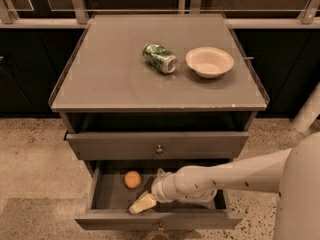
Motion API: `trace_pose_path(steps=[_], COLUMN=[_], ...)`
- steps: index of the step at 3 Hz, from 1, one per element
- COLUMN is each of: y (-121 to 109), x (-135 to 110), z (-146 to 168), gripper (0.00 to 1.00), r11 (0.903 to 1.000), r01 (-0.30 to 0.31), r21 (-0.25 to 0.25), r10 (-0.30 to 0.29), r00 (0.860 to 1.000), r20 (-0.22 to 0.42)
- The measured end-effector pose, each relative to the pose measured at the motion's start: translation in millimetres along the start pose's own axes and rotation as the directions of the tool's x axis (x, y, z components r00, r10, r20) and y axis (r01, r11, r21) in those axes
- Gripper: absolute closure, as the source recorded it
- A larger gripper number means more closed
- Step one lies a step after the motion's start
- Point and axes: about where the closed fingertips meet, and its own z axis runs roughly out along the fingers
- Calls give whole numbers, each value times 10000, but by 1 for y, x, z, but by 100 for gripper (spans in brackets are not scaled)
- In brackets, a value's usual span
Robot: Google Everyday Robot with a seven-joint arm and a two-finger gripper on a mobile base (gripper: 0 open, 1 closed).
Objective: Pick orange from middle drawer and place on counter
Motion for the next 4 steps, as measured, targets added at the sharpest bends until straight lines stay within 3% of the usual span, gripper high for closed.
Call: trace_pose_path(steps=[2,4], y=[-12,-12], x=[-19,-12], z=[47,54], gripper=[0,0], r11=[9987,9981], r01=[-58,-127], r21=[497,597], r10=[26,100], r00=[9979,9989], r20=[651,450])
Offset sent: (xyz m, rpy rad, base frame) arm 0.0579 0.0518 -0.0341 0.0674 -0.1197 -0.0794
